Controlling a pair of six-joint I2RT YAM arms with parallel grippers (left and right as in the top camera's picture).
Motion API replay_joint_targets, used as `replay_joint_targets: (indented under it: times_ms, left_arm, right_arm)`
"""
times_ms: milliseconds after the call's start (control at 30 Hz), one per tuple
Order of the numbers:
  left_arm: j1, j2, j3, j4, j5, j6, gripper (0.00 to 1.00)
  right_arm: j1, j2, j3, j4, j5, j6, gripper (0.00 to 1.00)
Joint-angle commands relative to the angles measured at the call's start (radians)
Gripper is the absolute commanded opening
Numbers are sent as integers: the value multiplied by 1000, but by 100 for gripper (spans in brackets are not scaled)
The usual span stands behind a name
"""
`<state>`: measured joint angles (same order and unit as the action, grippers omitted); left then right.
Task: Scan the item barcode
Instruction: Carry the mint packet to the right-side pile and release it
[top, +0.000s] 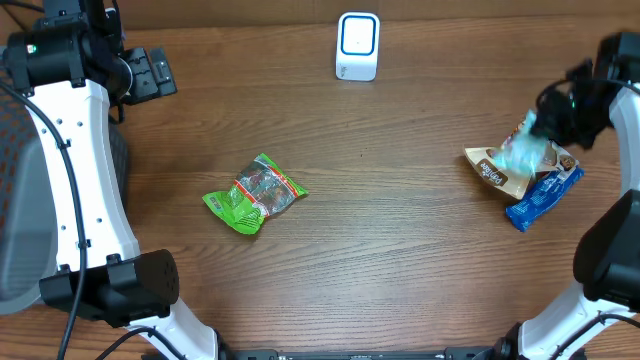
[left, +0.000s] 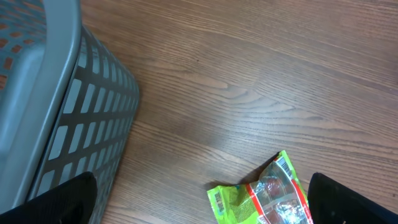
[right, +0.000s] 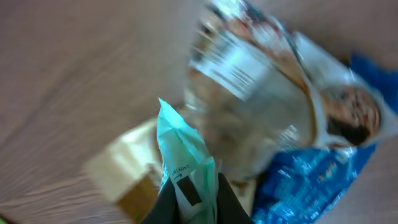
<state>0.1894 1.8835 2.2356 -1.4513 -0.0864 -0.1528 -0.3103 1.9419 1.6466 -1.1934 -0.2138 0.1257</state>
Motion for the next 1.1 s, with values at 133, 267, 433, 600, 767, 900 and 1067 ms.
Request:
replay_joint_targets:
  times_ms: [133,267,433,600,767,900,1067]
  left_arm:
    - [-7,10,5,0,2,19,100]
    - [-7,10,5,0,2,19,100]
    - [-7,10,5,0,2,19,100]
    - [-7,10,5,0,2,19,100]
    - [-7,10,5,0,2,19,100]
    - [-7,10,5,0,2,19,100]
    - [-7,10,5,0,2,19,100]
  right_arm:
    - [-72,-32,-77,21,12,36,10]
    - [-84,-32,-77,21,11,36,77]
    - [-84,-33,-18,-20,-54,35,85]
    - [-71,-40,154,-71,-225,35,82]
    - [1,-42,291,-59,-341,31,82]
    - [89,-41,301,-18,-342,34,85]
    - [248,-21,298,38,-341,58,86]
